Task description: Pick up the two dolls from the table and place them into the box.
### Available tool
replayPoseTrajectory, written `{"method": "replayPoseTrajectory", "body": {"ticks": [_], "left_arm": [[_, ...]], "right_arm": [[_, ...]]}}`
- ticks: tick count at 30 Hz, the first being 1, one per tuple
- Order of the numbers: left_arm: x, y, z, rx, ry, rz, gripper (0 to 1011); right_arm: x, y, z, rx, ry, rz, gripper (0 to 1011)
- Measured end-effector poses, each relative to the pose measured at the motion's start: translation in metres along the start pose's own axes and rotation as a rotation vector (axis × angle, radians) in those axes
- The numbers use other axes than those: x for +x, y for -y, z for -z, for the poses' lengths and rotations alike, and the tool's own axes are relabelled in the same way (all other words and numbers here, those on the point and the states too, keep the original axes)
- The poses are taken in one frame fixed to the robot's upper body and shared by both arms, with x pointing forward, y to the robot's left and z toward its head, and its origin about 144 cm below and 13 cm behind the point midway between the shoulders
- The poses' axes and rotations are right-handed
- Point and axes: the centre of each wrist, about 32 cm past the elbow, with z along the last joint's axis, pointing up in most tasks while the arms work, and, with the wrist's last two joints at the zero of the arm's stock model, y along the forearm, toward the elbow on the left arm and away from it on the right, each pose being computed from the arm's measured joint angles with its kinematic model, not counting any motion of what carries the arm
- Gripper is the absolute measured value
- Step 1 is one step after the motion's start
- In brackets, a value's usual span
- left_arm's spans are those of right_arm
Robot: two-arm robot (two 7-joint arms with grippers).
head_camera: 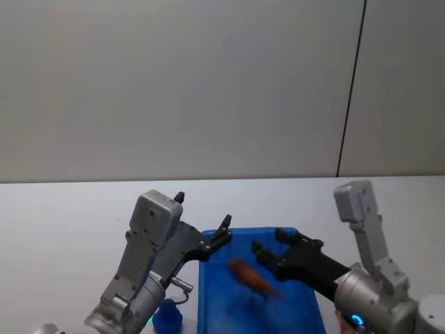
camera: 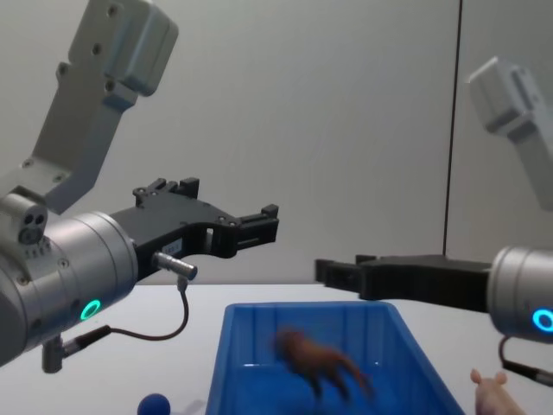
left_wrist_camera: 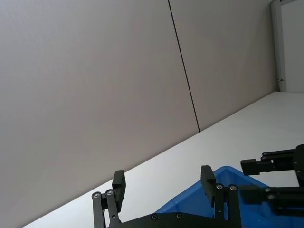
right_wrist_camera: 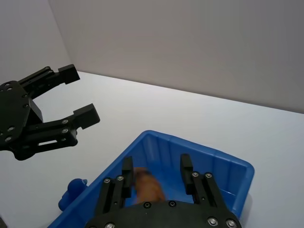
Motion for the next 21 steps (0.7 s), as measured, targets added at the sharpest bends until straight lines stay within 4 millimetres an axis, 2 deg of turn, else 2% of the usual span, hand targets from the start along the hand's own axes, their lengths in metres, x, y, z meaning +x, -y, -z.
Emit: {"method": "replayPoseTrajectory", "body": {"ticks": [2, 6, 8, 9, 13, 17, 21], "left_arm": [[0.000, 0.000, 0.000, 0.000, 0.000, 0.000, 1001], [0.000, 0.000, 0.000, 0.000, 0.000, 0.000, 1001], [0.000, 0.000, 0.000, 0.000, 0.000, 0.000, 1001], [0.000, 0.000, 0.000, 0.000, 0.000, 0.000, 1001], [0.000, 0.000, 0.000, 0.000, 0.000, 0.000, 1001], [0.000, 0.000, 0.000, 0.000, 0.000, 0.000, 1001], [0.000, 0.000, 0.000, 0.000, 0.000, 0.000, 1001]], "right_arm": [[-0.001, -0.003, 0.000, -0.003, -0.003, -0.008, 580], [-0.002, -0.007, -0.001, -0.007, -0.007, -0.017, 741], [-0.002, -0.007, -0.001, -0.009, -0.008, -0.016, 776], [-0.003, -0.007, -0.001, -0.009, -0.009, -0.013, 829], [-0.003, -0.006, -0.002, -0.011, -0.009, 0.005, 937], [-0.003, -0.003, -0.002, -0.012, -0.006, 0.033, 1001], [-0.003, 0.004, -0.003, -0.011, 0.002, 0.066, 1001]]}}
